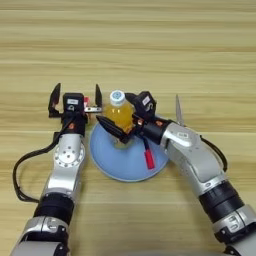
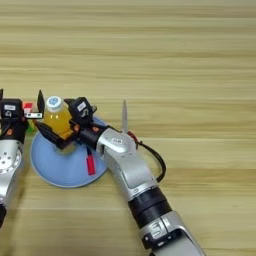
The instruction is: Move the objects on the table
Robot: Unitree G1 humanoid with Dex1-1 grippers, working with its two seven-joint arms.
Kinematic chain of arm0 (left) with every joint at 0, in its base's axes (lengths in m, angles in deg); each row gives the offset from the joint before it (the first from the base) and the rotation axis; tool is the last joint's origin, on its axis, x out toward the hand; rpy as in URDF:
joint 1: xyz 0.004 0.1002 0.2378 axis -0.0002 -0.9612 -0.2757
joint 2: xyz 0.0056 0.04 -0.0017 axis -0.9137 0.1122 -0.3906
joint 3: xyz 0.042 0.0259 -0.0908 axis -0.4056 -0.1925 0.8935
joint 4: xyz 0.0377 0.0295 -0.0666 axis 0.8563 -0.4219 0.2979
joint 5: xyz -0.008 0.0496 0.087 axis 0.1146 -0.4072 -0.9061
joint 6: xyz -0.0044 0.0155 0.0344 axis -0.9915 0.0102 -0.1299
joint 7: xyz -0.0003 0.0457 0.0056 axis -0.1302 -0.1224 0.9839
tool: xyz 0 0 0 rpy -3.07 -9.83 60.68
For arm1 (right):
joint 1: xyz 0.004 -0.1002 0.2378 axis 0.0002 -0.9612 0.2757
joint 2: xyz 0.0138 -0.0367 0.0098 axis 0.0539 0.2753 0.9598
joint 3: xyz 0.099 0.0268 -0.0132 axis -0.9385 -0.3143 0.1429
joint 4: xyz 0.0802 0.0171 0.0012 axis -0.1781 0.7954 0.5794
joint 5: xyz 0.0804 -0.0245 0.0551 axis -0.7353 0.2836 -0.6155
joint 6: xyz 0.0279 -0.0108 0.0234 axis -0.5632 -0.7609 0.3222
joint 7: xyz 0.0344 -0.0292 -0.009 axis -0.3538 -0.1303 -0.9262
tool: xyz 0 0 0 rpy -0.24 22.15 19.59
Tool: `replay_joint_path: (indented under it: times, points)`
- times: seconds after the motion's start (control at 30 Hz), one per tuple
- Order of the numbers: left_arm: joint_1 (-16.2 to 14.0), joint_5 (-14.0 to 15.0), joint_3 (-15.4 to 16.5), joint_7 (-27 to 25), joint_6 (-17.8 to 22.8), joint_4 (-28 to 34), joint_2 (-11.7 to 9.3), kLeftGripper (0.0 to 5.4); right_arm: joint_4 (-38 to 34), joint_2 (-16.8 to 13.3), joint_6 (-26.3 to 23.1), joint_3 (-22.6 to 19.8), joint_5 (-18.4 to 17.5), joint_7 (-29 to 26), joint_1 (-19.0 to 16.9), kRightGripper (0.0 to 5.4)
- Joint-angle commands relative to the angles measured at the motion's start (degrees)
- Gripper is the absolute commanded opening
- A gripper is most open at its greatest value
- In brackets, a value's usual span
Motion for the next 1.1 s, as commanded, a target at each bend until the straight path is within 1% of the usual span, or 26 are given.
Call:
replay_joint_path:
  times: [0.03, 0.17, 0.4, 0.5, 0.57, 0.67, 0.77, 0.83, 0.9, 0.97, 1.03, 1.1]
  points:
    - [-0.07, -0.76, -0.09, 0.14, -0.03, 0.18, -0.14, 5.4, -4.22, -0.47, -2.08, -0.68, -0.54, -0.22, 0.29, 5.36]
    - [-0.04, -0.76, -0.08, 0.15, -0.03, 0.15, -0.15, 5.4, -7.87, -0.69, -3.38, -0.69, -0.79, -0.04, 0.18, 5.36]
    - [-0.03, -0.76, -0.08, 0.15, -0.06, 0.11, -0.15, 5.4, -15.17, -1.33, -5.48, -2.03, -2.09, 0.78, 0.15, 5.36]
    - [-0.04, -0.78, -0.11, 0.18, -0.06, 0.14, -0.09, 5.4, -18.09, -2.1, -4.64, -4.78, -1.99, 2.54, 1.09, 5.36]
    - [-0.02, -0.78, -0.12, 0.22, -0.06, 0.14, -0.04, 5.4, -18.67, -3.07, -3.36, -7.46, -1.2, 4.53, 2.13, 5.36]
    - [0.06, -0.77, -0.12, 0.27, -0.1, 0.05, 0.03, 5.4, -18.33, -5.12, -1.56, -12.41, -1.21, 6.88, 3.6, 5.36]
    - [0.17, -0.74, -0.1, 0.28, -0.13, -0.07, 0.02, 5.4, -16.0, -8.14, 1.12, -18.82, -1.36, 9.81, 4.9, 5.36]
    - [0.27, -0.68, -0.04, 0.22, -0.17, -0.25, -0.06, 5.4, -13.34, -9.62, 2.05, -21.96, -1.46, 11.46, 5.54, 5.36]
    - [0.35, -0.61, 0.03, 0.14, -0.24, -0.42, -0.18, 5.4, -9.24, -11.01, 3.52, -24.96, -1.39, 13.31, 6.08, 5.36]
    - [0.41, -0.55, 0.1, 0.05, -0.33, -0.58, -0.31, 5.4, -5.04, -12.15, 5.3, -26.93, -1.17, 14.55, 6.4, 5.36]
    - [0.44, -0.99, -0.12, 0.03, -0.66, -0.67, -0.57, 5.4, 0.25, -13.76, 8.32, -28.35, 0.44, 16.19, 6.85, 5.36]
    - [0.44, -1.27, -0.24, 0.08, -0.9, -0.69, -0.73, 5.4, 6.52, -15.68, 11.07, -29.33, 3.19, 19.07, 7.62, 5.36]
